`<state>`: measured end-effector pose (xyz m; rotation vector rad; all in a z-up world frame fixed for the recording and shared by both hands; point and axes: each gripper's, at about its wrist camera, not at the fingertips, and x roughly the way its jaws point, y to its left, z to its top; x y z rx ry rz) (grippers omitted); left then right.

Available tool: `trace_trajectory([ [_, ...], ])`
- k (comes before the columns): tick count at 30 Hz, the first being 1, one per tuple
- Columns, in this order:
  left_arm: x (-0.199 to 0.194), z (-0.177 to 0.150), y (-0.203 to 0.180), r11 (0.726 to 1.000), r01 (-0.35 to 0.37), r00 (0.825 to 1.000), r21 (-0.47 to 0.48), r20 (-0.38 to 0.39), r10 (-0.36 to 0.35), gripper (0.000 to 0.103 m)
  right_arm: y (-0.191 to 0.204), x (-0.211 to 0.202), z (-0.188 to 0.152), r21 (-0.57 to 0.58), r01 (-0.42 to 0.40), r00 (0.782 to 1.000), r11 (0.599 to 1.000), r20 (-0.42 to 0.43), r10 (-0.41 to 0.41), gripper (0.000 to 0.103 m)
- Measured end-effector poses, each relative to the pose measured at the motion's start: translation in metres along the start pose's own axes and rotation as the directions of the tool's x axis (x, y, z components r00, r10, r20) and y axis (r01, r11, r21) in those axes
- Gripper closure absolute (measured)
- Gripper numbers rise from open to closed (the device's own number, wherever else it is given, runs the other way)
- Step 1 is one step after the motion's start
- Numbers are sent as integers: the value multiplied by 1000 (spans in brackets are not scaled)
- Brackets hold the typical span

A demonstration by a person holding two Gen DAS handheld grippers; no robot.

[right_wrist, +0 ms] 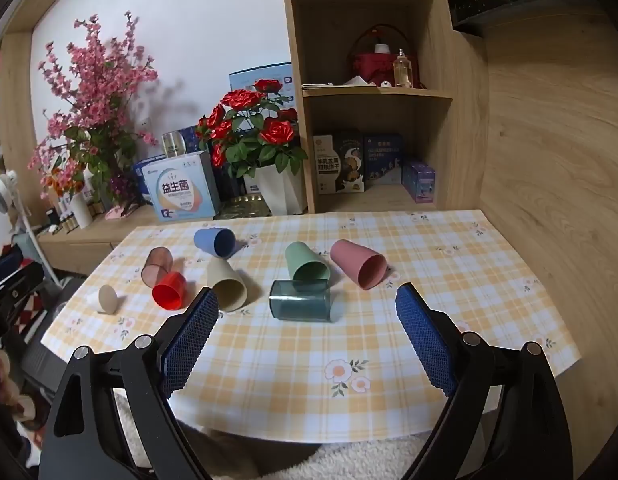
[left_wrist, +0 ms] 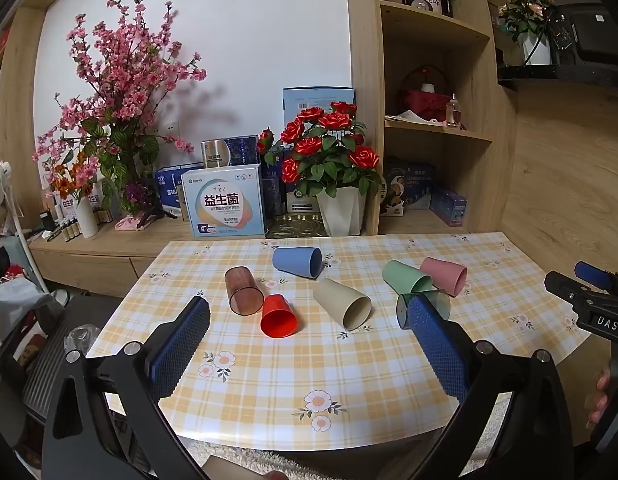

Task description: Flip cup upside down

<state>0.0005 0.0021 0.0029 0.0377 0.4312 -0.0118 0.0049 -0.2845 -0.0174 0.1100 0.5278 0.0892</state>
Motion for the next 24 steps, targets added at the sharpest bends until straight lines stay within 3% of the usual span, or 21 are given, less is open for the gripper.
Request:
trace_trajectory([
  [17, 0, 1, -1, 1000, -1, 1000, -9, -4, 1, 6, 0, 1, 0, 3, -2, 1000, 1000, -2, 2, 16],
  [24, 11, -6, 24, 987, 58, 997, -151, -36, -64, 6, -9, 8, -1, 64, -21, 1000, 998, -22, 22, 16],
])
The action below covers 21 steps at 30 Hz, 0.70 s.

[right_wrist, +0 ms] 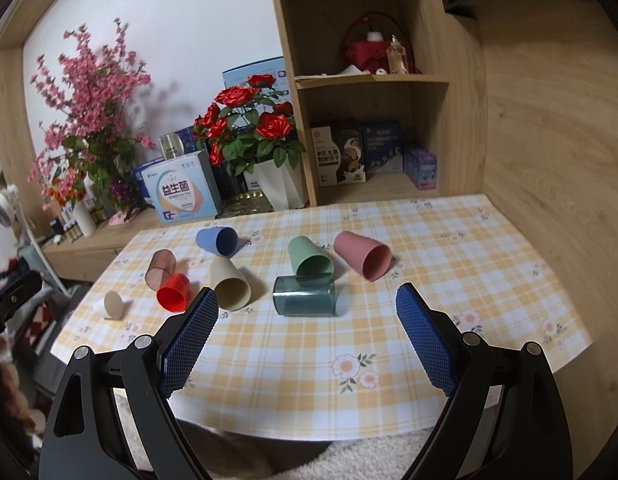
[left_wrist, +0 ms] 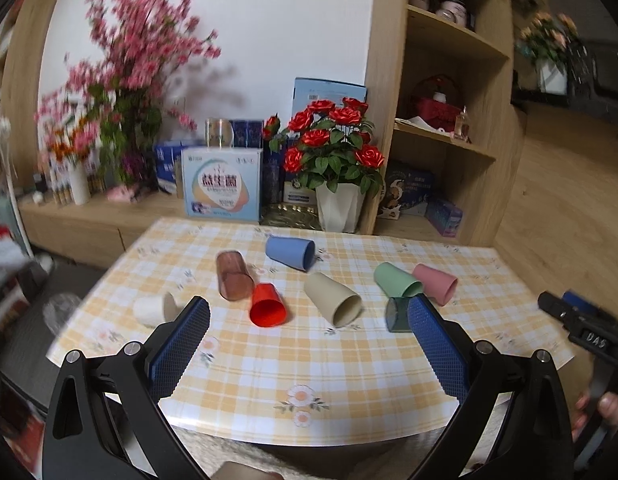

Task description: Flip cup upside down

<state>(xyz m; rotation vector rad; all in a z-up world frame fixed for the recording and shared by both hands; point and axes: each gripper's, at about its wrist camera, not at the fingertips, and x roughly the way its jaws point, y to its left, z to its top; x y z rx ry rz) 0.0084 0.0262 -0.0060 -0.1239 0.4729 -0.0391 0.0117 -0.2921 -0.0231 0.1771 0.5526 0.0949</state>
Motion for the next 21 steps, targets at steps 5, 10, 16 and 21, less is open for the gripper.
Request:
trace_trajectory([
  [5, 16, -4, 24, 998, -59, 998, -14, -35, 59, 6, -3, 20, -2, -8, -2, 1000, 1000, -7, 2, 16],
  [10, 42, -10, 67, 987, -130, 987, -90, -110, 120, 6, -10, 55, -1, -5, -74, 995, 997, -60, 74, 16],
  [16, 75, -23, 134, 942, -266, 947, -205, -239, 215, 6, -12, 109, -6, -11, -52, 989, 999, -137, 50, 16],
  [21, 100, -33, 174, 907, -333, 908, -257, -346, 235, 6, -19, 139, -12, 11, -55, 980, 998, -188, 56, 16],
])
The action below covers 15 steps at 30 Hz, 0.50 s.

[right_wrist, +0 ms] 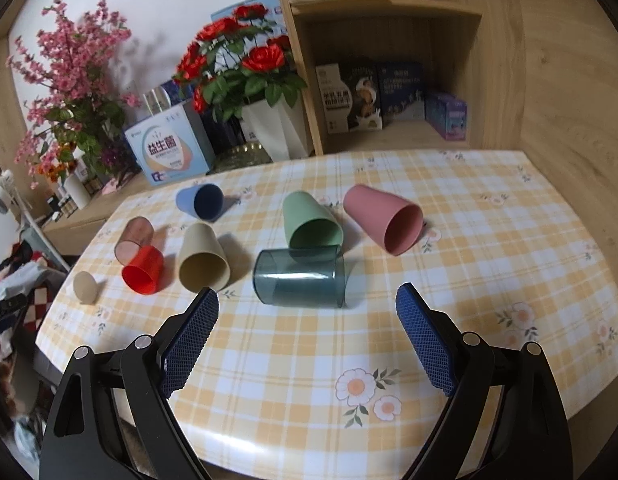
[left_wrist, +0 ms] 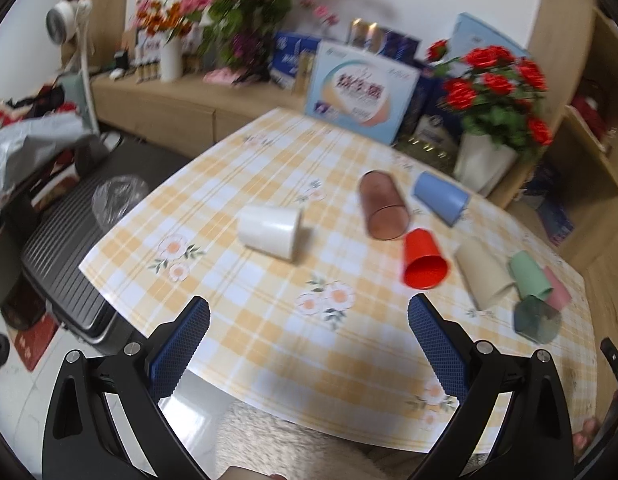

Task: Flip cup upside down
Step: 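Reach the left tool to the small white cup and close on it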

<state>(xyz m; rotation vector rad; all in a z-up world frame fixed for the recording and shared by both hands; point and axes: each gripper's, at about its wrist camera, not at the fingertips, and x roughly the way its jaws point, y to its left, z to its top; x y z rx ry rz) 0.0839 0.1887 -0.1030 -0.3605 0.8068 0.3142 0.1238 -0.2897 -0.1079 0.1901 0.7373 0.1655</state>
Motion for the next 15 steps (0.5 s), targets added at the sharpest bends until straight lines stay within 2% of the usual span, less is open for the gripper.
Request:
trace_trajectory([
  [3, 21, 7, 19, 992, 24, 996, -124, -80, -34, 6, -2, 17, -3, 6, -17, 998, 1000, -53, 17, 16],
  [6, 43, 17, 35, 962, -1, 992, -272, -124, -34, 7, 0, 30, -7, -29, 18, 996, 999, -86, -20, 16],
  [8, 55, 25, 43, 934, 1, 989, -358, -136, -53, 17, 1, 37, -9, -35, 19, 995, 999, -101, -23, 16],
  [9, 62, 30, 48, 913, 5, 987, -408, -144, -70, 22, 1, 41, -11, -37, 19, 994, 999, -109, -23, 16],
  [10, 70, 34, 51, 893, 9, 985, -449, -148, -84, 22, 1, 43, -11, -39, 19, 993, 999, -117, -23, 16],
  [12, 89, 44, 61, 827, 14, 981, -561, -152, -120, 22, 1, 48, -12, -44, 20, 991, 999, -130, -26, 16],
  [13, 96, 46, 62, 804, 15, 980, -595, -151, -130, 22, 1, 50, -14, -45, 21, 990, 999, -139, -27, 16],
  [15, 115, 50, 70, 731, 1, 976, -682, -159, -149, 22, -1, 54, -15, -40, 23, 988, 999, -152, -28, 16],
])
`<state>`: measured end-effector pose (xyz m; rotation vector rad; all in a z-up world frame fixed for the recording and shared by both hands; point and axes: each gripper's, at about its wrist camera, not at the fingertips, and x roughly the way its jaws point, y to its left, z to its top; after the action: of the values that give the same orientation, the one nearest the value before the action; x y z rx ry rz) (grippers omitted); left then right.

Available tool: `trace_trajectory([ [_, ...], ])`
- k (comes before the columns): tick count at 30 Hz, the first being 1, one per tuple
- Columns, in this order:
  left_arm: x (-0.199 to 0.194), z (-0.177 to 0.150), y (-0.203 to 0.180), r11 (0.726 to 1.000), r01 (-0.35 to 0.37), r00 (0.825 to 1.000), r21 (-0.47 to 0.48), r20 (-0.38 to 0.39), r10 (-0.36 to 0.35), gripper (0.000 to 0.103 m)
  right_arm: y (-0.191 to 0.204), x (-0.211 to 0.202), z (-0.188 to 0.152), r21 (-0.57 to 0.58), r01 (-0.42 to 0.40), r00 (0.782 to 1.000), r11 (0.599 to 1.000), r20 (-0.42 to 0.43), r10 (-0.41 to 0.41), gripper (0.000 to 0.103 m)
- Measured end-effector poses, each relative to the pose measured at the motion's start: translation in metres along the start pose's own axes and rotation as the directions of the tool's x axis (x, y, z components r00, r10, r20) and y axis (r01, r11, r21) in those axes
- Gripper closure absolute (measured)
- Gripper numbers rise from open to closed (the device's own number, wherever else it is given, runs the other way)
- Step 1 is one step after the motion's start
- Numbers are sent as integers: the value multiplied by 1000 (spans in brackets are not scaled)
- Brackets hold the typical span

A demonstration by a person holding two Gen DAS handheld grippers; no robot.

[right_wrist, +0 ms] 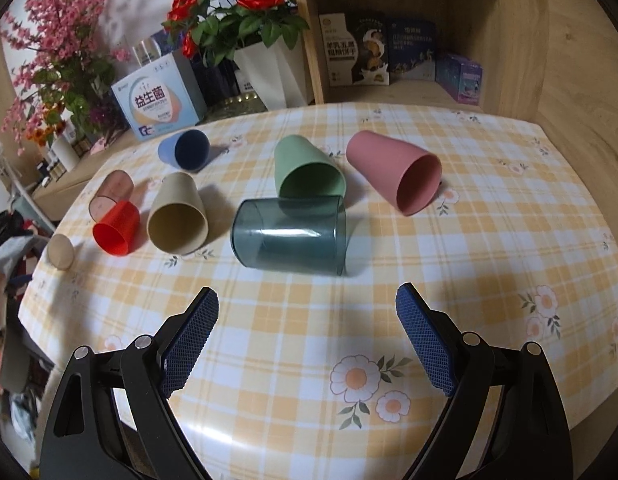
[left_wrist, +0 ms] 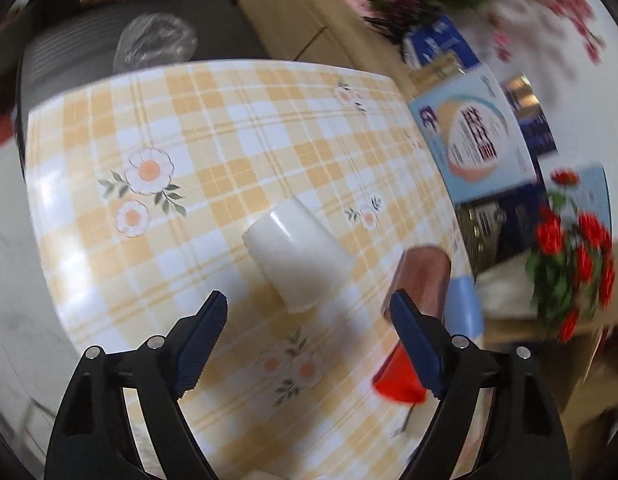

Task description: Flip cup upside down

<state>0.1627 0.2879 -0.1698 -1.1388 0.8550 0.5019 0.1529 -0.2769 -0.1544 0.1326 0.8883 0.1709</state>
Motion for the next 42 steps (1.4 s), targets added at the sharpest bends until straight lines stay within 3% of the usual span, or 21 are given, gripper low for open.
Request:
trace_trajectory([
  [6, 34, 15, 9, 981, -1, 1000, -193, -28, -5, 23, -7, 7, -1, 9, 14, 1000, 1000, -27, -14, 16],
  [14, 53, 24, 11, 974, -57, 998, -220, -17, 54, 24, -9, 20, -1, 11, 18, 998, 1000, -60, -17, 16],
  [18, 57, 25, 1, 989, -76, 997, -125, -15, 75, 40, -8, 23, -1, 12, 11, 998, 1000, -69, -11, 16],
  [23, 56, 8, -8, 994, -104, 993, 29, -55, 106, 42, -12, 22, -1, 31, 10, 998, 999, -64, -8, 16],
  [29, 58, -12, -17, 962, -159, 983, 222, -54, 175, 46, -14, 22, -1, 48, 2, 998, 999, -66, 1, 16],
  [37, 39, -33, -12, 955, -119, 985, 271, -87, 148, 46, -29, 12, 0, 103, -11, 999, 995, -36, 15, 16],
  [42, 15, -94, -39, 920, -40, 983, 391, -151, 107, 46, -54, 4, 1, 169, -1, 1000, 986, -13, 3, 16],
])
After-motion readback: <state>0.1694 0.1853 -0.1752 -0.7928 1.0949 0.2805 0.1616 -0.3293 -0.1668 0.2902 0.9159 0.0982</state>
